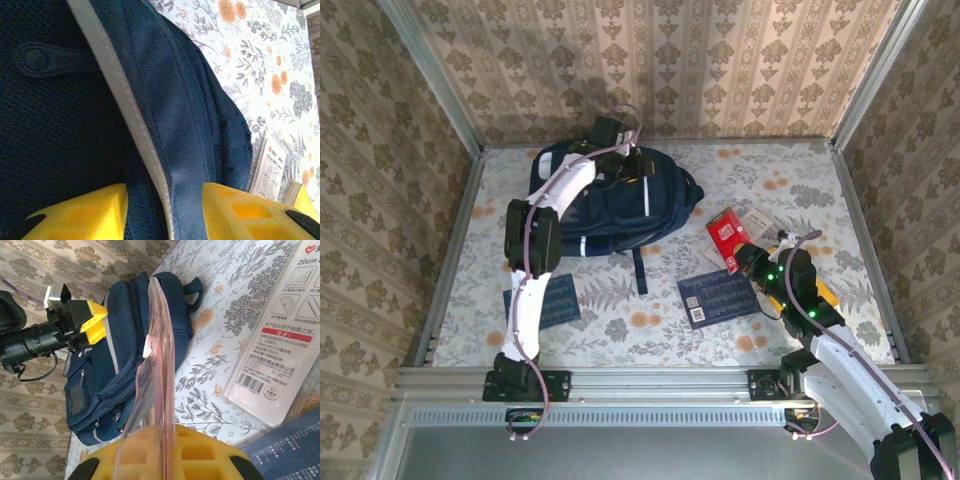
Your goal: Pack the student bag
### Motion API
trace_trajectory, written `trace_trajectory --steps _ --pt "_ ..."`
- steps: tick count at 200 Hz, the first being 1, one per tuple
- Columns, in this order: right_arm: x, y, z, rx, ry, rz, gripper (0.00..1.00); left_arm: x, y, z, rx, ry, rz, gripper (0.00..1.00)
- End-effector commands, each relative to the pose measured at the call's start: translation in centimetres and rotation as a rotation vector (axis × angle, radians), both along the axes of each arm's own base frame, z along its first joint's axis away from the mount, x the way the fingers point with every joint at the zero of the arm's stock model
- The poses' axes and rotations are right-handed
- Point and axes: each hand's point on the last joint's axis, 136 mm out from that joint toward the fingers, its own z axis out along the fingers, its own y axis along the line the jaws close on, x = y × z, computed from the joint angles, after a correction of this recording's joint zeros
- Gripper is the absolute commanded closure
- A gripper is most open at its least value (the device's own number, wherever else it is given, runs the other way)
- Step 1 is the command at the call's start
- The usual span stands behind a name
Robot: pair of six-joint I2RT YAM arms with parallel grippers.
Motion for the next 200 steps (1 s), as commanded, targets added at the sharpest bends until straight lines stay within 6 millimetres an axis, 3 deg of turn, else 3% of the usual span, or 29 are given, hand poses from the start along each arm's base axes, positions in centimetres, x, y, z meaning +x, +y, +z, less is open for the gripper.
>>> trace_trajectory --steps 1,31,81,117,142,146,167,200 --pt "0.6 0.4 0.4 0.031 -0.027 0.02 1.0 0.4 0.8 0.8 0.003 -0.01 0.009 0.55" --pt "1.2 0.8 0.3 0.042 -0.012 0.033 1.0 0.6 -0.7 0.4 -0.067 0.013 -0.01 0.56" --pt "1.9 0.9 0.6 0.036 0.01 0.05 1.0 0.2 -3.9 0.4 -0.111 0.024 -0.07 0.71" --pt "2.1 1.3 0.7 0.044 0.038 0.075 1.0 0.1 -4.1 -1.1 -0.093 0.065 -0.057 0.74" --pt "2.1 1.6 0.5 0.045 0.053 0.089 1.0 -0.2 -3.8 -1.0 -0.075 0.073 -0.059 0.96" --pt "2.1 1.6 0.5 0.043 0.053 0.09 1.0 -0.3 -3.7 -0.6 -0.077 0.068 -0.062 1.0" --pt "2.3 1.5 0.7 0.013 0.05 0.094 1.0 -0.9 -3.6 1.9 -0.083 0.033 -0.085 1.0" --pt "2.7 1.1 1.8 -0.029 0.02 0.086 1.0 -3.0 -2.7 8.6 -0.11 -0.051 -0.157 1.0"
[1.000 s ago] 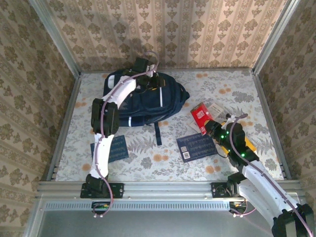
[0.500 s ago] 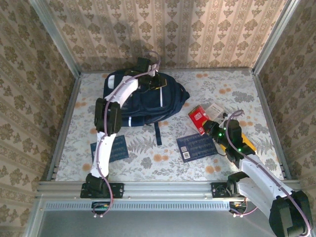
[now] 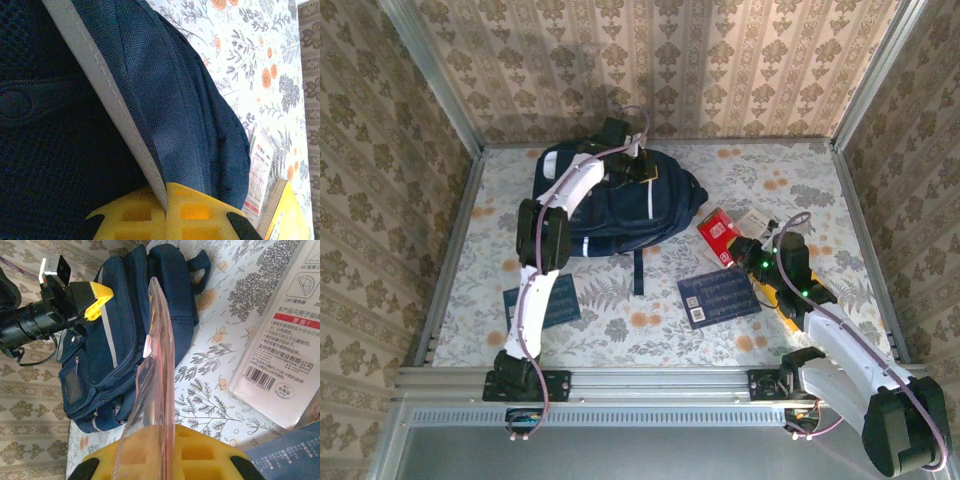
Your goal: Pack the student bag
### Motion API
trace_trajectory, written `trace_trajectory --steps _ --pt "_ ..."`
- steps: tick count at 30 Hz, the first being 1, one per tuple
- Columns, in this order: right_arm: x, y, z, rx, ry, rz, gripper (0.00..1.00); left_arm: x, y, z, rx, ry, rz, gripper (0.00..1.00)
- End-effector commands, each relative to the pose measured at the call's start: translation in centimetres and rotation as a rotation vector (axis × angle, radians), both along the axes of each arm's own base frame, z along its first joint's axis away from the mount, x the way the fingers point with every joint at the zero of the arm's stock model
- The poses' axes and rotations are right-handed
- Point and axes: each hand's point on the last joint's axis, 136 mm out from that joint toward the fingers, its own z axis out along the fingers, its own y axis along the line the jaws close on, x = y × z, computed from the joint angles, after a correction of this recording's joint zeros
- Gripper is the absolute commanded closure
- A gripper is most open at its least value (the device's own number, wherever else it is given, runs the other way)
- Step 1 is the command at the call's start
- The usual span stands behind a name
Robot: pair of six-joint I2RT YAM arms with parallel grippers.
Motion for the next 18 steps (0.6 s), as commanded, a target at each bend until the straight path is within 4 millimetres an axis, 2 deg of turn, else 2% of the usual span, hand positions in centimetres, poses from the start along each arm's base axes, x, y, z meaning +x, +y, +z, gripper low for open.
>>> trace_trajectory --steps 1,4,10,15,18 --pt "0.7 -0.1 2.6 -0.035 -0.066 0.012 1.0 -2.7 0.3 9.8 -0.068 -0.117 -0.099 1.0" --pt "1.0 -0.2 3.6 -0.044 -0.091 0.009 1.0 -4.9 1.2 13.3 -0.097 -0.143 -0.154 1.0" --pt "2.1 1.1 4.5 -0.005 -0.111 0.06 1.0 -9.0 3.0 17.5 -0.099 -0.19 -0.231 1.0" --pt "3.7 4.1 5.7 0.082 -0.139 0.179 0.99 -11.5 3.4 19.7 -0.136 -0.2 -0.269 1.0" --pt "4.1 6.4 6.6 0.12 -0.166 0.253 0.99 -12.0 3.3 20.4 -0.153 -0.208 -0.269 1.0"
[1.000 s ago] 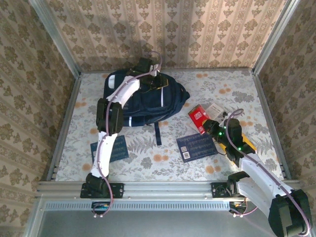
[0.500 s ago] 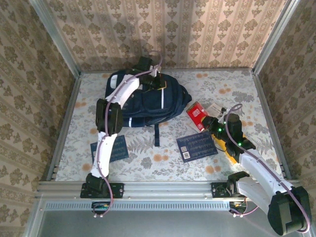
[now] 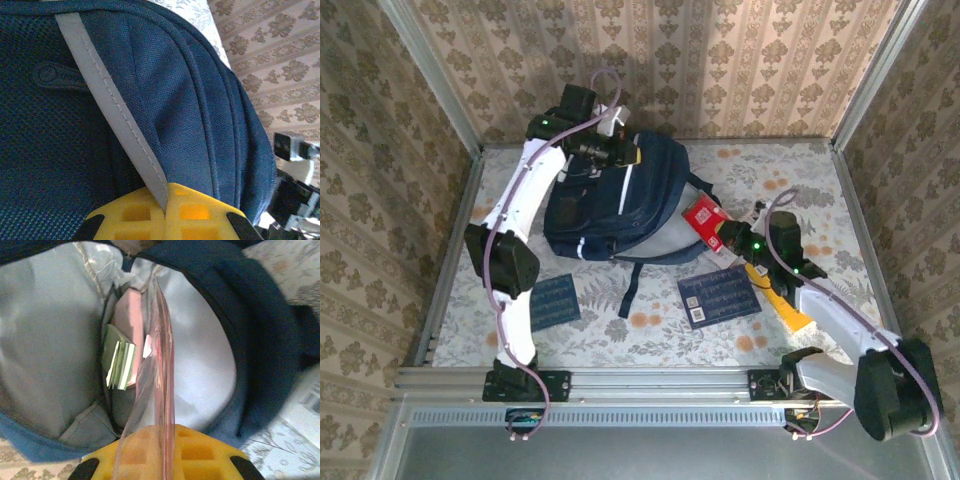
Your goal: Pack the student bag
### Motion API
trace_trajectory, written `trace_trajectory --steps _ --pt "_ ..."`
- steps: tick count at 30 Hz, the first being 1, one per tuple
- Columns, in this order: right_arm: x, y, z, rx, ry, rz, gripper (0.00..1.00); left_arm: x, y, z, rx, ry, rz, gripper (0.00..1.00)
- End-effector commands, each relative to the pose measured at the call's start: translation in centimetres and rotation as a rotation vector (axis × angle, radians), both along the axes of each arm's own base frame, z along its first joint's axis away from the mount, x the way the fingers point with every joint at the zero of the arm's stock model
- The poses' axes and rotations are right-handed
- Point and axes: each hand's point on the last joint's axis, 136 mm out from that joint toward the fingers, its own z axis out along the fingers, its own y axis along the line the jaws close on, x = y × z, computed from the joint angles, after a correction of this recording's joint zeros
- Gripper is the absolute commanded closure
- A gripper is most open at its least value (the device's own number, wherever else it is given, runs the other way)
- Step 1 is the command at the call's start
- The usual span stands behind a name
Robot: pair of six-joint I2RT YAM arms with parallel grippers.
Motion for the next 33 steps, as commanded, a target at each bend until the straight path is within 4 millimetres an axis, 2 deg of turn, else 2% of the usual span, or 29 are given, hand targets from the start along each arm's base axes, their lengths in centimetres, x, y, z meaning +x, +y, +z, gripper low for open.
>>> trace_trajectory --steps 1,3,5,8,9,11,13,17,20,24,29,33 --pt "0.6 3.9 5.0 0.108 -0.152 0.148 0.99 -2.2 -1.2 3.9 -0.109 -0.072 -0.097 1.0" --pt "0.6 6.0 5.8 0.158 -0.163 0.214 1.0 -2.5 -1.7 4.0 -0.133 -0.06 -0.112 1.0" --pt "0.7 7.5 7.1 0.2 -0.178 0.259 1.0 -2.7 -2.0 3.2 -0.12 -0.05 -0.115 1.0" --pt "1.4 7.9 8.6 0.259 -0.185 0.24 1.0 -2.8 -2.5 1.0 -0.09 0.0 -0.116 0.98" --pt "1.5 8.0 9.0 0.276 -0.187 0.238 1.0 -3.8 -3.5 0.1 -0.066 0.018 -0.135 0.86" --pt "1.6 8.1 9.2 0.293 -0.179 0.24 1.0 -4.3 -3.7 -0.8 -0.028 0.021 -0.127 0.63" --pt "1.5 8.2 9.5 0.328 -0.178 0.238 1.0 -4.9 -3.6 -0.9 0.02 -0.006 -0.116 0.47" --pt "1.5 8.3 10.0 0.395 -0.176 0.238 1.0 -6.3 -3.1 1.0 0.069 -0.077 -0.097 0.34" --pt "1.6 8.4 10.2 0.42 -0.174 0.245 1.0 -7.9 -3.3 1.4 0.149 -0.142 -0.125 0.22" --pt "1.7 8.4 9.9 0.428 -0.168 0.232 1.0 -9.3 -4.2 -1.2 0.283 -0.15 -0.183 0.18" --pt "1.6 8.8 9.8 0.419 -0.17 0.241 1.0 -8.8 -4.1 -3.9 0.449 -0.194 -0.173 0.15" --pt "1.2 9.0 9.8 0.414 -0.175 0.242 1.0 -8.1 -3.4 -5.2 0.542 -0.214 -0.156 0.17"
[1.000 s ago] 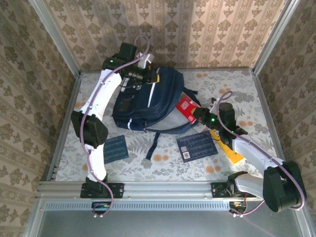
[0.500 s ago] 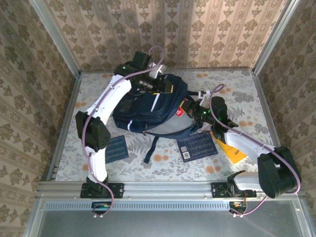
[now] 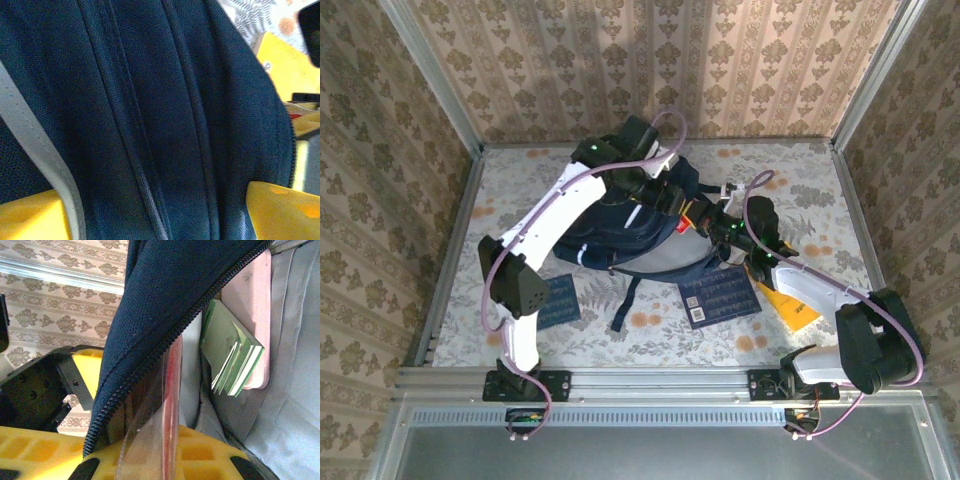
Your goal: Pack the student bag
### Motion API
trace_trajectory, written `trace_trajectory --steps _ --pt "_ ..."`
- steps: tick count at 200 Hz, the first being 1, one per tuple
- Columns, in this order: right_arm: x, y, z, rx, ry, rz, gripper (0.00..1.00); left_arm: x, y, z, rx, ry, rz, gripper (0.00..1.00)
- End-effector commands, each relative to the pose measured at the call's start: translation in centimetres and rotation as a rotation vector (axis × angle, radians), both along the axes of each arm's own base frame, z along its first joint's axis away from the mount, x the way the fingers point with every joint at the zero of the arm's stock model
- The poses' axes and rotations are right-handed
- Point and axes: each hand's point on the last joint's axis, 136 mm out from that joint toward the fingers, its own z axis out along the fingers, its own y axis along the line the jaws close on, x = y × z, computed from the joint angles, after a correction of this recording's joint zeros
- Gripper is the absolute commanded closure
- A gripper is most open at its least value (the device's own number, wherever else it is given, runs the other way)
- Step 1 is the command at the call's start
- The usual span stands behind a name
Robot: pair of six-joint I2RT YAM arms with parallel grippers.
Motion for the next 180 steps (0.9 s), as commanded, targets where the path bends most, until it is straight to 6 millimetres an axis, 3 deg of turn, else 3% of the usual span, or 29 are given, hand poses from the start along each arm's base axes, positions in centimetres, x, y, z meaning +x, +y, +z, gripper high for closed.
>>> trace_trajectory --steps 1,32,77,99,141,180 --pt "-0.8 1.0 4.4 0.061 -0.162 0.038 1.0 0.7 1.4 -1.0 0.124 -0.053 0.007 0.2" --pt "-1.0 1.2 4.1 0.049 -0.162 0.04 1.0 0.7 1.6 -2.0 0.121 -0.044 0.002 0.33" --pt "-1.1 1.8 4.0 0.045 -0.17 0.043 1.0 -0.9 0.8 -3.1 0.035 0.011 -0.026 0.24" --pt "-1.1 2.1 4.1 0.045 -0.181 0.043 1.0 -0.9 1.3 -4.2 0.029 0.035 -0.007 0.38" --pt "-1.1 3.2 3.3 0.059 -0.169 0.051 1.0 -0.6 1.2 -5.0 -0.016 0.055 0.0 0.81" --pt "-1.3 3.4 2.1 0.054 -0.153 0.045 1.0 -0.1 1.5 -4.9 -0.084 0.082 0.016 1.0"
